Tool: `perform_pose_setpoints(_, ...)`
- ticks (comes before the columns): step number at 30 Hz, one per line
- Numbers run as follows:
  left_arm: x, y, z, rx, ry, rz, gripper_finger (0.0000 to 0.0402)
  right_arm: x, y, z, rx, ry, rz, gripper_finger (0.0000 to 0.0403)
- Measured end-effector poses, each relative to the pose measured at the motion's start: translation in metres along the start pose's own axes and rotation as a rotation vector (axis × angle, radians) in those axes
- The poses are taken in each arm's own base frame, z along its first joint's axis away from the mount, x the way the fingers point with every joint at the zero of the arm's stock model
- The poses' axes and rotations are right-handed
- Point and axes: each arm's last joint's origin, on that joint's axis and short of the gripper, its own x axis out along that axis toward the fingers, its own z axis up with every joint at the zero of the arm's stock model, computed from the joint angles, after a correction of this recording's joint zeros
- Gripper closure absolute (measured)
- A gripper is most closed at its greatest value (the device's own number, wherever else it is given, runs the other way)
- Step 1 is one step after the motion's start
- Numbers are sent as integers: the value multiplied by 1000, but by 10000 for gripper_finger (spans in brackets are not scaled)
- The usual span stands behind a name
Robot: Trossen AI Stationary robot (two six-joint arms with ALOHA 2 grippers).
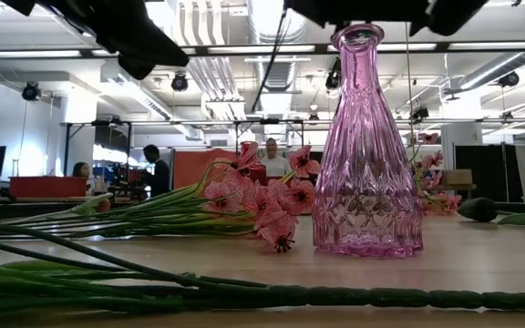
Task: Sort flowers into vase by color
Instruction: Put the white flowers into the red vase
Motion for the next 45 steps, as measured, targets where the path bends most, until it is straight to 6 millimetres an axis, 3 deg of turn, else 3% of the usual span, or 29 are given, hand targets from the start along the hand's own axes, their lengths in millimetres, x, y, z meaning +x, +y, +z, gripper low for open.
perform_pose_setpoints(8, -10, 2, 3, -5, 26, 5, 402, 37, 7, 4, -92, 106, 17, 394)
perform_pose_setpoints(14, -11, 2, 1, -3, 34, 6, 402, 52, 7, 13, -128, 184, 17, 394)
perform_pose_setpoints(28, -11, 3, -3, -58, 78, 16, 402, 39, 2, 15, -109, 216, 14, 394)
perform_pose_setpoints(38, -10, 3, -3, -67, 69, 31, 402, 47, -19, 1, -114, 163, -59, 394)
perform_pose_setpoints(45, -10, 4, -3, -67, 68, 39, 402, 47, -20, 1, -109, 154, -59, 394)
